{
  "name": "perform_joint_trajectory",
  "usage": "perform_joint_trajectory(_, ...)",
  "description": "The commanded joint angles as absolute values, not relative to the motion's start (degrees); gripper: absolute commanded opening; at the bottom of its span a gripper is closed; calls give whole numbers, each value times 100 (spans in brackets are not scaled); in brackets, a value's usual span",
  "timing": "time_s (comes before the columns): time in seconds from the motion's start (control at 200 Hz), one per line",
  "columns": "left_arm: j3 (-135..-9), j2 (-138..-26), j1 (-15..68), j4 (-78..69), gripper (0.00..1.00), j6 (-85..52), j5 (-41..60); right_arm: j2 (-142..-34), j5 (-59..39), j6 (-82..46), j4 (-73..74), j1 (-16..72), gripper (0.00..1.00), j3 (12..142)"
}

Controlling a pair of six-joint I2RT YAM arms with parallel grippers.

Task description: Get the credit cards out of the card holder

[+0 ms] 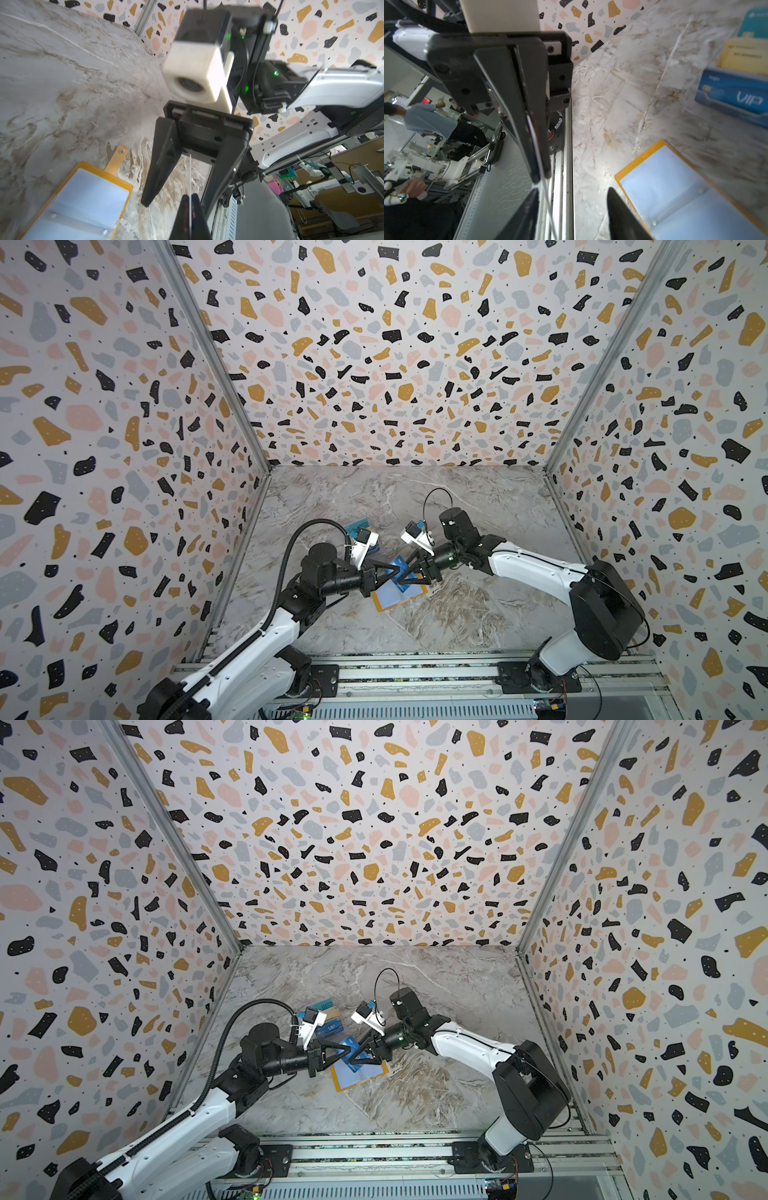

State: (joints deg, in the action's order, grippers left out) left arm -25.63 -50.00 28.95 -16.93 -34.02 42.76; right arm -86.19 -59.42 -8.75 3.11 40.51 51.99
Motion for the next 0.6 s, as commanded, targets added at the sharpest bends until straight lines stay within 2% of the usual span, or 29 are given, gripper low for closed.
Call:
perform_joint_trajectory(0.0, -2378, -4785, 2910, -2638, 0, -3934, 3762, -8081, -5570, -1868, 1575, 4028, 64, 4663)
perform_joint_trajectory(0.205, -1708, -4532, 2917, -4257, 0, -4872, 2784, -7697, -4713, -4255, 5262, 4130, 68, 3212)
perform_joint_trajectory(0.355, -1431, -4465, 2909, -4944, 0, -5261, 2461, -7797, -3767, -4719, 6285, 4554, 66, 2983)
perform_joint_trajectory(0.425, -1334, -4443, 2909, -5203, 0, -5366, 2355, -7926, -3490, -4896, 6679, 4702, 61, 2955)
perform_joint_trajectory(0.516, -1195, -4414, 2909, -5577, 0, -5510, 2287, -8026, -3002, -5124, 7084, 4853, 47, 2841)
perform_joint_trajectory(0.596, -1048, -4395, 2909, -5944, 0, -5645, 2261, -8081, -2876, -5159, 7177, 4924, 45, 2872)
